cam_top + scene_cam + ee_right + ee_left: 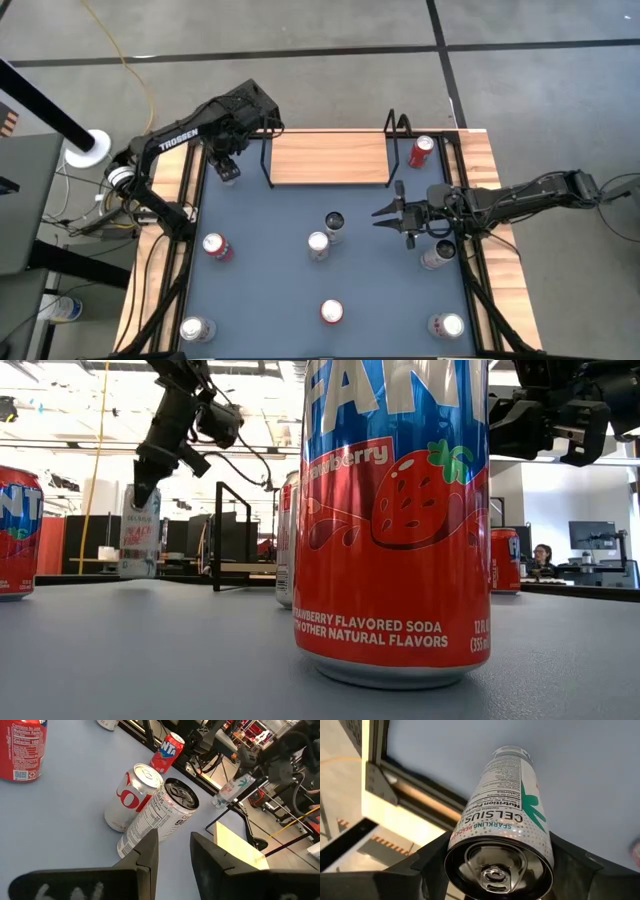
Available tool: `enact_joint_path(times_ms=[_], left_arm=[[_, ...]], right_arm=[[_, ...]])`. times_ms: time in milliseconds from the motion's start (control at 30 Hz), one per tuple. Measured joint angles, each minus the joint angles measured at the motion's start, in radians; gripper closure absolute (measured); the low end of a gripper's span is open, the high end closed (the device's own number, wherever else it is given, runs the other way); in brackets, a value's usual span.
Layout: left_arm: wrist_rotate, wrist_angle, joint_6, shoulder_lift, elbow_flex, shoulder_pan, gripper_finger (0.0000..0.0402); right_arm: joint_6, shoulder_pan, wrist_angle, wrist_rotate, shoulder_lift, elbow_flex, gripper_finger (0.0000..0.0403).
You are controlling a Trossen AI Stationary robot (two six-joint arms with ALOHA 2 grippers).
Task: Place canned beverage on shelf
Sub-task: Put the top white-pink soda can on the shelf
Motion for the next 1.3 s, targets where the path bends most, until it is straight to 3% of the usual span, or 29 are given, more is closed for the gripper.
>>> enact_joint_path(times_ms=[300, 567, 1067, 1300], left_arm=[[-0.132, -0.002, -0.092, -0.027, 0.17, -0.076, 0.0154], [-0.328, 0.032, -0.132, -0.029, 0.337, -0.163, 0.0153], [-0.413, 0.392, 0.092, -0.028, 0.368, -0.299, 0.0153], [-0.251, 0.392, 0.109, 0.005, 0.368, -0.299, 0.0153]], right_arm=[[0.0, 0.0, -0.001, 0.0, 0.0, 0.0, 0.0292], [0.0, 0.0, 0.0, 0.0, 0.0, 0.0, 0.0292], [0.0, 0.0, 0.0, 0.0, 0.0, 0.0, 0.0292], [0.0, 0.0, 0.0, 0.0, 0.0, 0.0, 0.0292]])
